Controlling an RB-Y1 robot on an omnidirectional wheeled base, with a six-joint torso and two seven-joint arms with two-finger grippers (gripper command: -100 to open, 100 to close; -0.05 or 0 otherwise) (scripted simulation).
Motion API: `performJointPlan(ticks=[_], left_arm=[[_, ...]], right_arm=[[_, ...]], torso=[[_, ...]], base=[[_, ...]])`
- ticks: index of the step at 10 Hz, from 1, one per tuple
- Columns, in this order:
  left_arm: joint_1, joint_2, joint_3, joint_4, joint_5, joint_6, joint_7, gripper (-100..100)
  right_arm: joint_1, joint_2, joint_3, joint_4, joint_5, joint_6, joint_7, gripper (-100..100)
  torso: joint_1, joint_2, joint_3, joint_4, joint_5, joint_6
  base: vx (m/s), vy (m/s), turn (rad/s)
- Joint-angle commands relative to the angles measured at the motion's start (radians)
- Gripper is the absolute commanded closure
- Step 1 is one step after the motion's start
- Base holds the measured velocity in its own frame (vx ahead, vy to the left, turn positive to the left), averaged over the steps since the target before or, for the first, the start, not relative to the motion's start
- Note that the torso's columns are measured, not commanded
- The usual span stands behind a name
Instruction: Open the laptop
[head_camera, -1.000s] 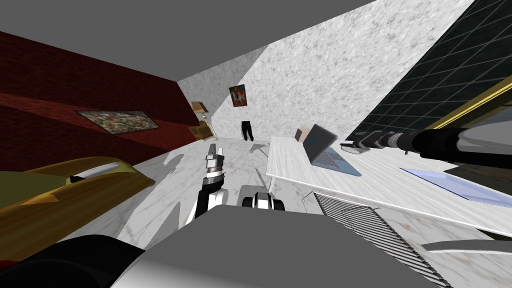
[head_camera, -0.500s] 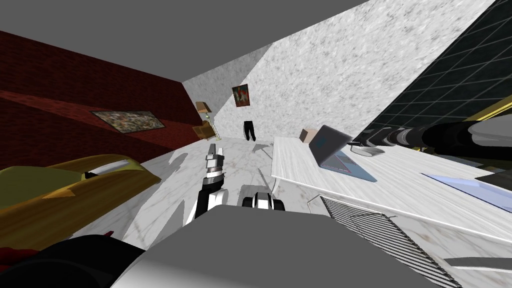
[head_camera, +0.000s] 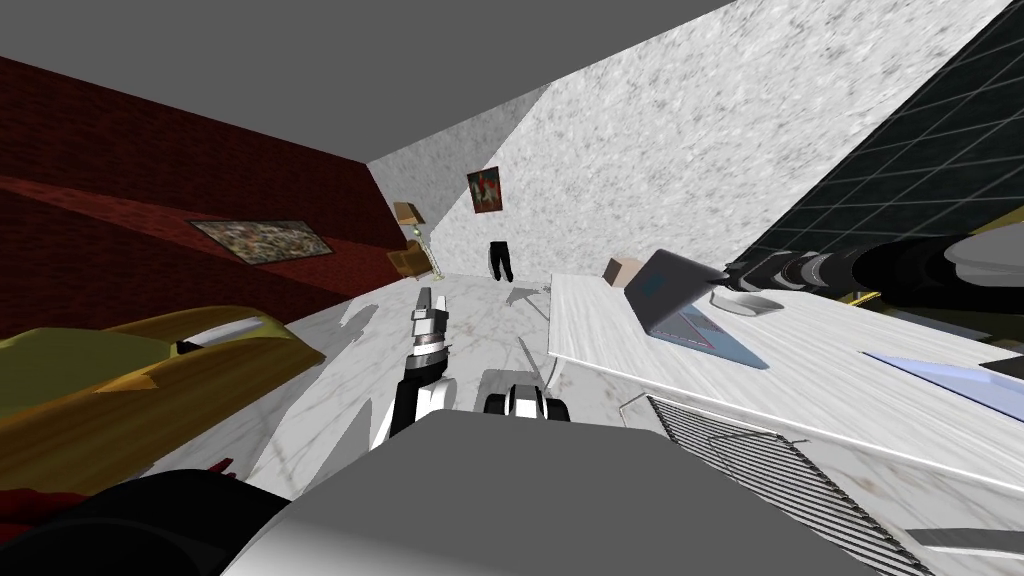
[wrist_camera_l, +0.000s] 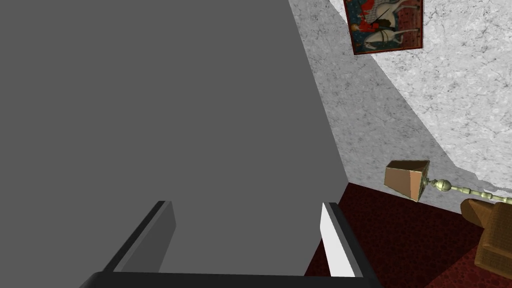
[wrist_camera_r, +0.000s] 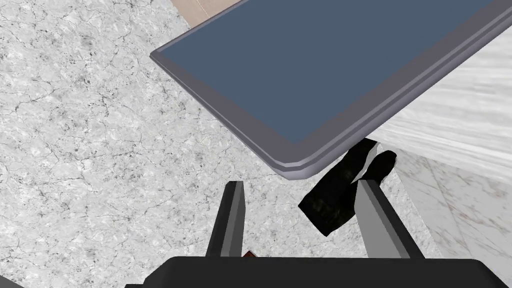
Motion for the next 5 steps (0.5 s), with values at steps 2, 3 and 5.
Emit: performJointPlan(ticks=[2,3,5], left_arm=[[0.0,0.0,0.0,0.0,0.0,0.0,0.0,0],[0.0,0.0,0.0,0.0,0.0,0.0,0.0,0],[0.0,0.0,0.0,0.0,0.0,0.0,0.0,0]], right_arm=[[-0.033,0.077,-0.003,0.015,-0.063,-0.004,0.005,100],[-0.042,0.096,-0.003,0.019,-0.079,-0.005,0.007,100],[-0.058,0.134,-0.005,0.026,-0.11,-0.007,0.009,100]], torso=[[-0.007,0.003,0.002,0.0,-0.003,0.002],[-0.007,0.001,0.001,0.0,-0.004,0.004],[-0.006,-0.002,-0.001,-0.002,-0.005,0.005]], base=[[-0.103,-0.148,0.077],[-0.081,-0.135,0.048],[-0.064,-0.133,0.024]])
